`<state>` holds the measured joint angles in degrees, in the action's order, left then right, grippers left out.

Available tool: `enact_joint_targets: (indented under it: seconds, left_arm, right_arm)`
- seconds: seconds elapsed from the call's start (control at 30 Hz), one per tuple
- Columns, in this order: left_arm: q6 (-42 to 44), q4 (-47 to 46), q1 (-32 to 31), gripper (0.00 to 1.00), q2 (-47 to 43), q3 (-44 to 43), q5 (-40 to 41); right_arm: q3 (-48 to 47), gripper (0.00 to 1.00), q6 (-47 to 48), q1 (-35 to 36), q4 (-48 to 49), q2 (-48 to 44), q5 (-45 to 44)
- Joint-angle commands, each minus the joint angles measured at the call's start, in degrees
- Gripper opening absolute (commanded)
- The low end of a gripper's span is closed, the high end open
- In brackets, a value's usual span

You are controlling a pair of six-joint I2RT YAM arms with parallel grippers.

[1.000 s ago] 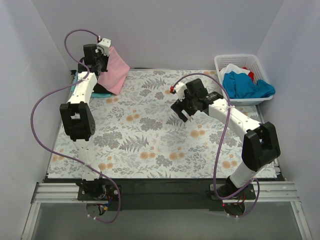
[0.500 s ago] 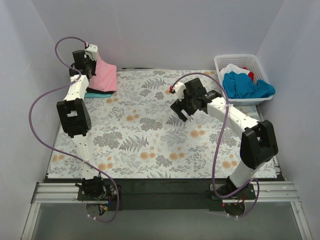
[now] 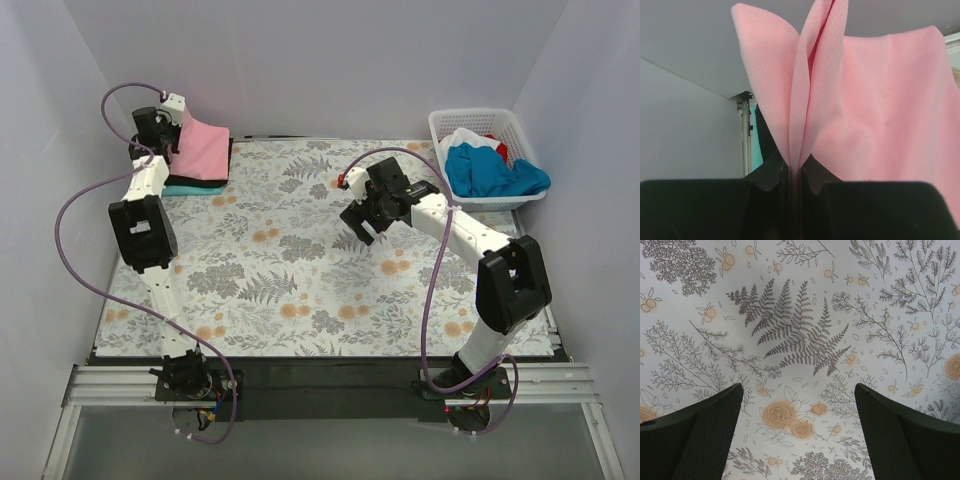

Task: Fold and stack the t-shirts
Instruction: Neatly place the folded tshirt to the corner, then reset both grippers

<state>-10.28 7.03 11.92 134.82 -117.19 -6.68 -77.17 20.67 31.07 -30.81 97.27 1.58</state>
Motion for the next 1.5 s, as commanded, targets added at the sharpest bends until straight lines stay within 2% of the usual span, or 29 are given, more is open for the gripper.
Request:
enact_joint_targets:
  seconds: [0.0, 0.03, 0.1, 0.13, 0.27, 0.4, 0.43, 0.47, 0.53, 0.67, 0.87, 0.97, 1.03, 1.13, 1.37, 1.47]
  left_arm:
    - [2.99, -4.57, 0.82, 0.01, 0.0, 0.47, -0.79]
    - [3.34, -4.65, 0.82, 0.06, 0.35, 0.12, -0.45]
    - [2.99, -4.22, 0.82, 0.25, 1.49, -1.28, 0.96]
    - [2.73, -2.82, 0.82, 0.44, 1.67, -1.9, 1.23]
    - [0.1, -2.37, 1.08, 0.78, -0.52, -2.78, 2.28]
    - [-4.28, 2.88, 1.35, 0.79, -3.16, -9.97, 2.55]
    - [-5.7, 9.17, 1.35, 0.79, -3.69, -15.56, 1.07]
    - [-6.93, 12.36, 1.17, 0.79, -4.13, -17.44, 0.36]
    - [-9.75, 18.86, -0.32, 0.8, -8.23, -17.3, 0.17]
    - [-15.46, 24.16, -3.83, 0.81, -19.64, -6.78, -4.64]
    - [-24.85, 38.05, -11.73, 0.82, -27.59, -0.42, -14.84]
    - [-32.3, 36.75, -15.52, 0.83, -33.12, 9.4, -15.2]
    - [-35.93, 32.38, -16.84, 0.84, -38.47, 19.41, -14.95]
    - [-36.3, 29.54, -17.64, 0.84, -44.1, 30.65, -15.38]
    - [-38.14, 27.43, -17.64, 0.85, -51.4, 45.79, -14.94]
    - [-38.15, 26.9, -17.64, 0.85, -52.64, 48.27, -14.68]
  right_arm:
    - [-2.73, 0.98, -0.89, -0.39, -0.66, 0.55, 0.17]
    - [-2.81, 0.98, -0.89, -0.4, -0.83, 0.46, 0.26]
    - [-3.16, 0.98, -1.15, -0.4, -1.27, 0.46, 0.44]
    - [-3.43, 0.98, -1.24, -0.48, -1.53, 0.46, 0.61]
    - [-5.8, 0.98, -2.73, -2.59, -3.47, 0.46, 4.38]
    - [-7.82, 0.98, -4.23, -7.06, -4.0, -0.94, 7.9]
    - [-8.17, 0.98, -4.49, -8.9, -4.08, -1.99, 8.52]
    - [-8.09, 0.98, -4.67, -9.79, -4.0, -2.61, 9.48]
    - [-7.65, 0.98, -4.67, -12.33, -3.91, -4.71, 10.45]
    - [-6.77, 0.98, -4.67, -17.87, -3.91, -8.67, 13.17]
    - [-5.19, 0.98, -5.2, -26.32, -4.17, -14.74, 16.87]
    - [-1.51, 0.99, -4.06, -27.47, -4.44, -18.25, 17.84]
    - [3.22, 0.98, -3.01, -27.38, -4.52, -20.71, 18.71]
    - [11.04, 0.98, -2.74, -27.38, -4.26, -23.26, 19.59]
    - [22.04, 0.98, -2.82, -27.29, -3.91, -27.66, 21.53]
    - [23.46, 0.98, -2.82, -27.29, -3.91, -28.72, 21.09]
